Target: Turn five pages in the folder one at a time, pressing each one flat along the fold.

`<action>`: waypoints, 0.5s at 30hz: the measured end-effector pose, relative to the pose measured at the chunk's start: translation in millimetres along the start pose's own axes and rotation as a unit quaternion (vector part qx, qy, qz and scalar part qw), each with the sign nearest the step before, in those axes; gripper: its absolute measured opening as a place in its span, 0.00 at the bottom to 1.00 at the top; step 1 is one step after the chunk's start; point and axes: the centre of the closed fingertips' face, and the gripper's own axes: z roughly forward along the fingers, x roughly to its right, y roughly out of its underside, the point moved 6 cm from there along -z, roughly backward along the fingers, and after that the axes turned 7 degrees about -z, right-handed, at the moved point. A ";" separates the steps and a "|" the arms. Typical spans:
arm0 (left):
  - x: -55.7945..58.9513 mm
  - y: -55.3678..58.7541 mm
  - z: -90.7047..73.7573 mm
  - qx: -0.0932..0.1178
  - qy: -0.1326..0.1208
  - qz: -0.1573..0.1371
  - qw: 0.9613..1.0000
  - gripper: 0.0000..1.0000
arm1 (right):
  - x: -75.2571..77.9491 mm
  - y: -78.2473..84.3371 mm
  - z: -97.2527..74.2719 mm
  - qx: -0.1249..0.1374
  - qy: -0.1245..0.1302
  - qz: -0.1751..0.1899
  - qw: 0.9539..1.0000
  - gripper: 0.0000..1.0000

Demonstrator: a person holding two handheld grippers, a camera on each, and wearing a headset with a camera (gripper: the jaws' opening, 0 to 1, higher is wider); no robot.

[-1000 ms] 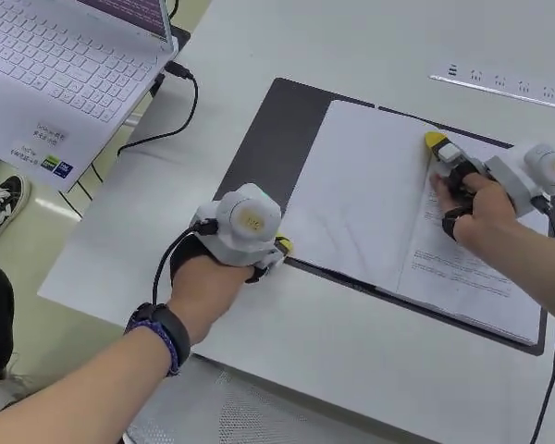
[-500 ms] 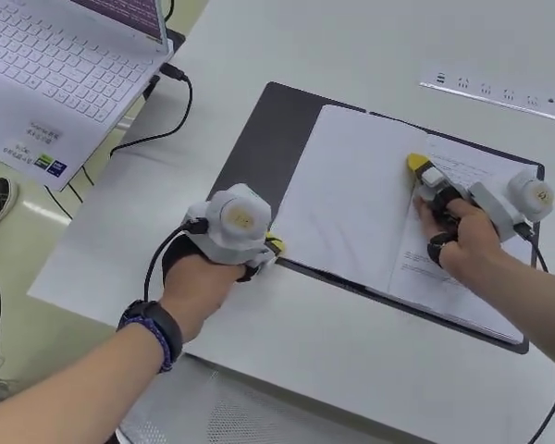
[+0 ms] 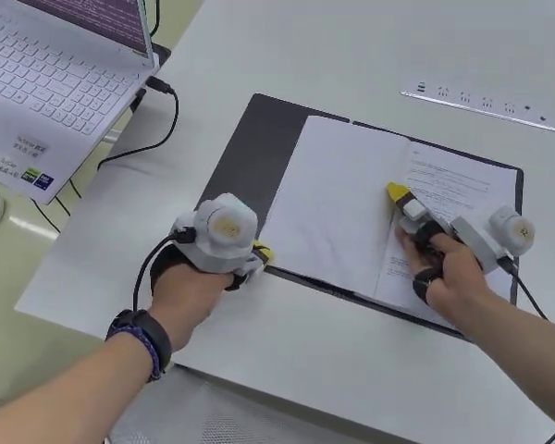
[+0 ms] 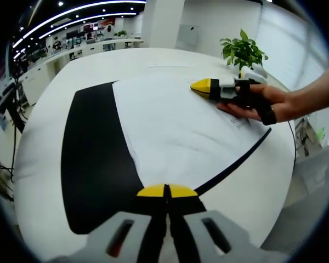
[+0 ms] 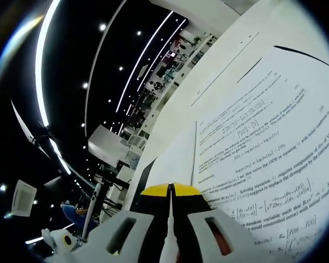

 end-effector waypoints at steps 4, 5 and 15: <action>-0.1 0.3 0.5 0.001 -0.001 -0.002 1.000 0.00 | -11.7 8.4 -16.0 0.001 -0.004 0.001 1.000 0.00; -0.3 0.6 0.9 0.001 -0.002 -0.001 1.000 0.00 | -13.2 10.1 -18.1 0.000 -0.005 0.003 1.000 0.00; -0.3 0.9 0.7 0.004 -0.002 -0.009 1.000 0.00 | -20.4 27.1 -38.7 -0.021 -0.021 0.006 1.000 0.00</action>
